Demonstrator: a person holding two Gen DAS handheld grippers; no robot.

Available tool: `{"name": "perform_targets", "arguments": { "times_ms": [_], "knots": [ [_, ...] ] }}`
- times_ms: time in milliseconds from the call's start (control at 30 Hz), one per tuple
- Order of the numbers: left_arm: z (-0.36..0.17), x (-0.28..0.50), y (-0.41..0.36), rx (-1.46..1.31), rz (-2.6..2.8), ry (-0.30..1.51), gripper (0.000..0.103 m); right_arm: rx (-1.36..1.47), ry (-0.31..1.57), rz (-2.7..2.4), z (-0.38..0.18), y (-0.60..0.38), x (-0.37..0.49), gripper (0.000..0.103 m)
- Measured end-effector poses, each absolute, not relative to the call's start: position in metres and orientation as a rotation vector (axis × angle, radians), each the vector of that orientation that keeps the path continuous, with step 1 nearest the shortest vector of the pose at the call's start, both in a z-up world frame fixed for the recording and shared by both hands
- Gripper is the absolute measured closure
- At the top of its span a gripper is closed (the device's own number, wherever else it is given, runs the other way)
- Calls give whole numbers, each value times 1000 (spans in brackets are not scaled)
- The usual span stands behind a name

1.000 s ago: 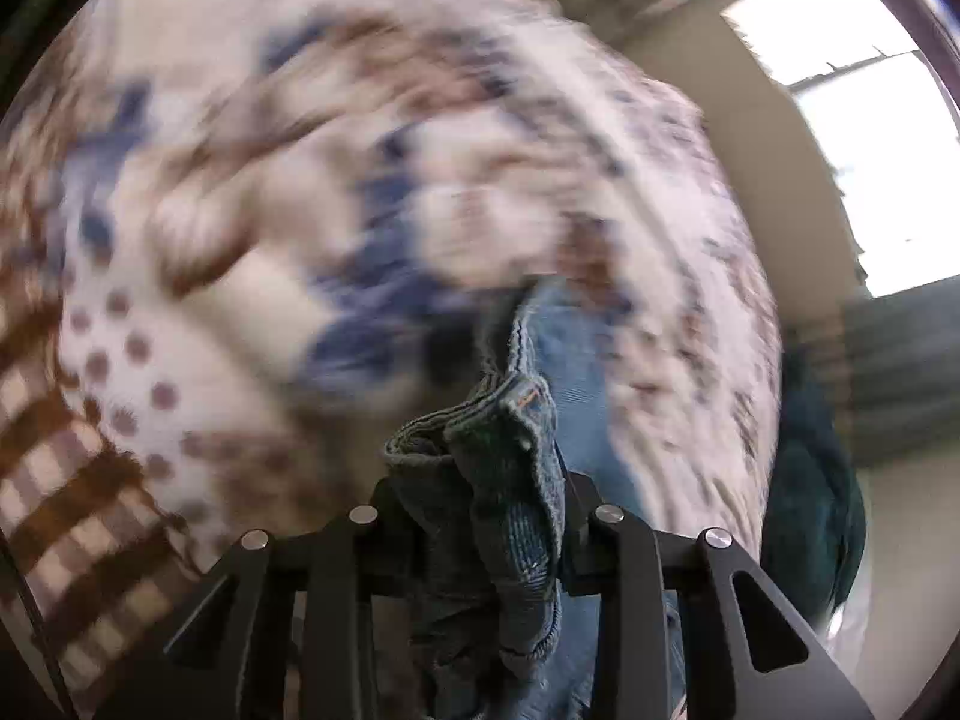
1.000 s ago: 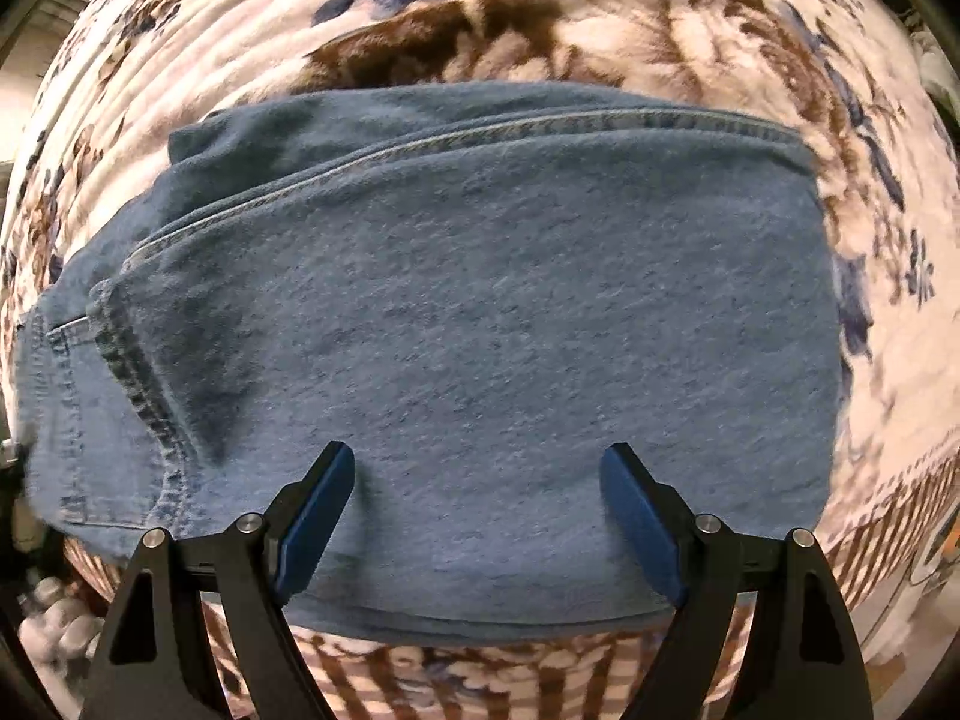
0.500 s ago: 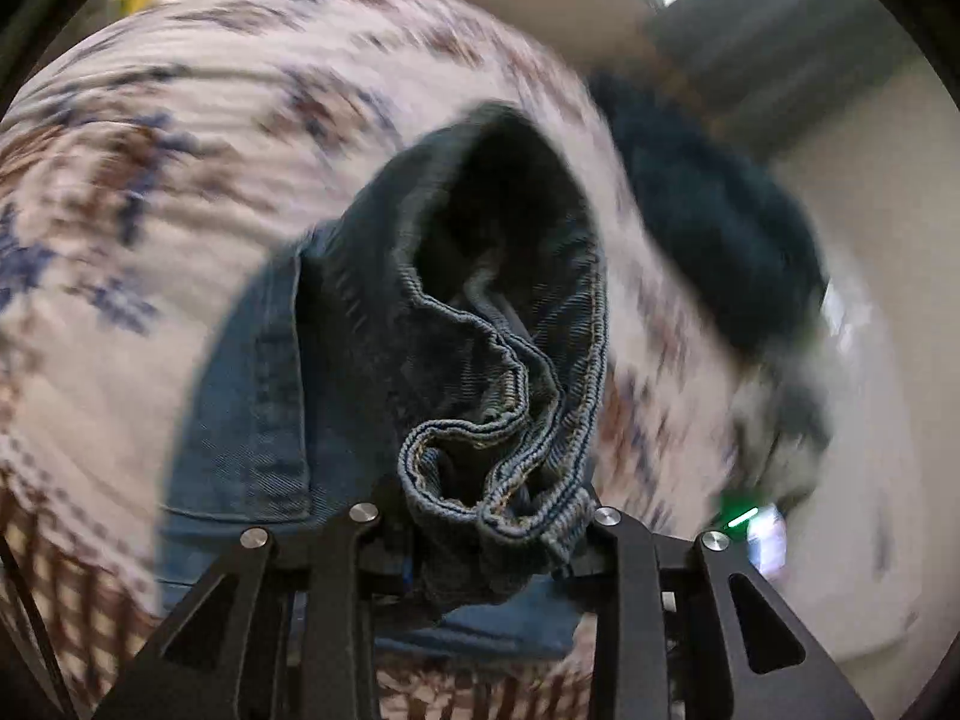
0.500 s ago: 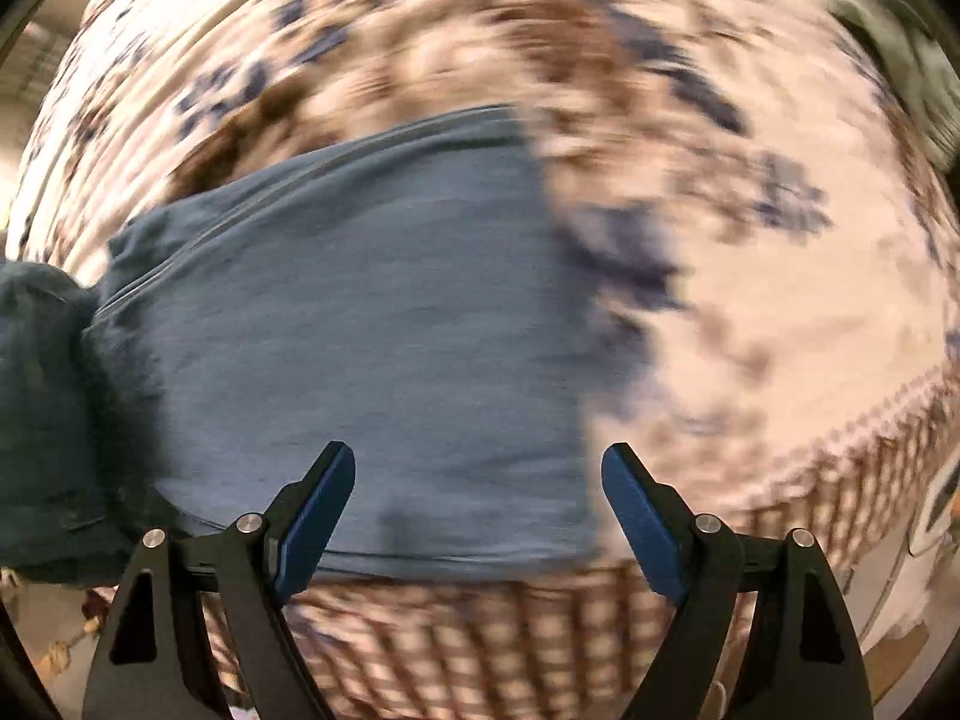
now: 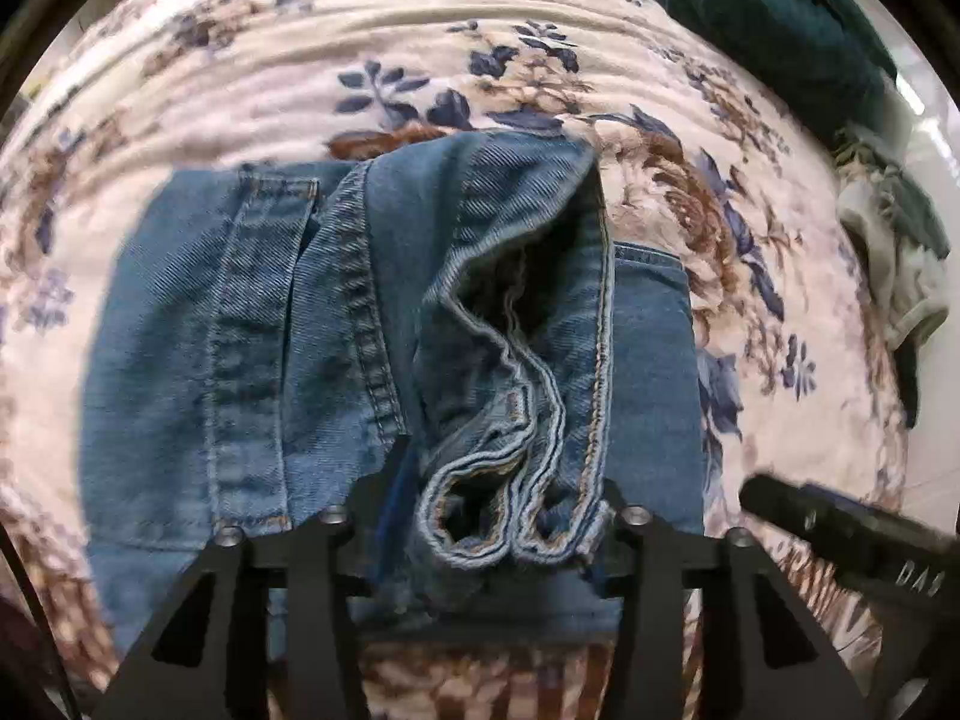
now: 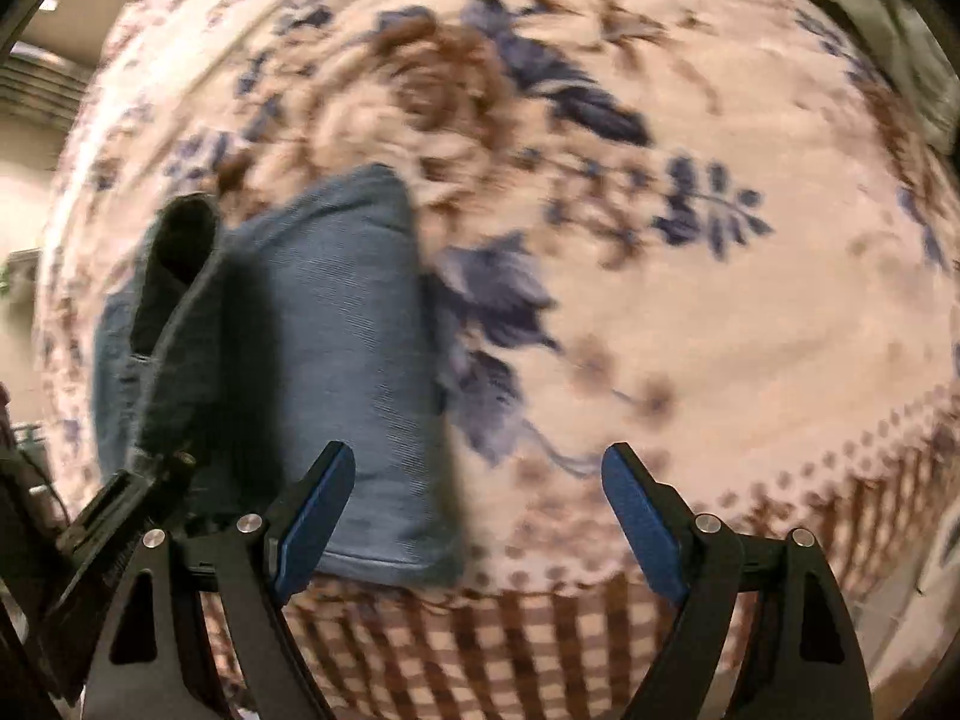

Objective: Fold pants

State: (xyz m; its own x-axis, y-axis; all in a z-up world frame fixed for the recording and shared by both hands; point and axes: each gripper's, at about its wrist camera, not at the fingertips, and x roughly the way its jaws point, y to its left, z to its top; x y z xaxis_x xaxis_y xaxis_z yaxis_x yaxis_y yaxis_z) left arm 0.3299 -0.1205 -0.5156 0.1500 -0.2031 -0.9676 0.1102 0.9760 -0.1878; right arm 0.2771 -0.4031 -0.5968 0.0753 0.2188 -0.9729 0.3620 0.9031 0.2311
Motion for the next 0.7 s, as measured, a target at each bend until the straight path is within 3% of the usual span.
{"name": "perform_targets", "arguments": {
  "times_ms": [67,267,633,667,700],
  "knots": [
    [-505,326,-114,-140,-219,1407,2,524,1473,-56,-590,-402,282,13],
    [-473,306,-56,-222,-112,1391,0,702,1416,193,-576,-377,304,11],
    [-493,300,66,-200,243,1387,0,813,1448,428,-665,-308,370,10],
    [-494,300,70,-204,255,1383,1,779,1458,406,-668,-301,373,12],
    [-493,299,73,-210,271,1379,0,722,1450,383,-665,-293,372,34]
  ]
}}
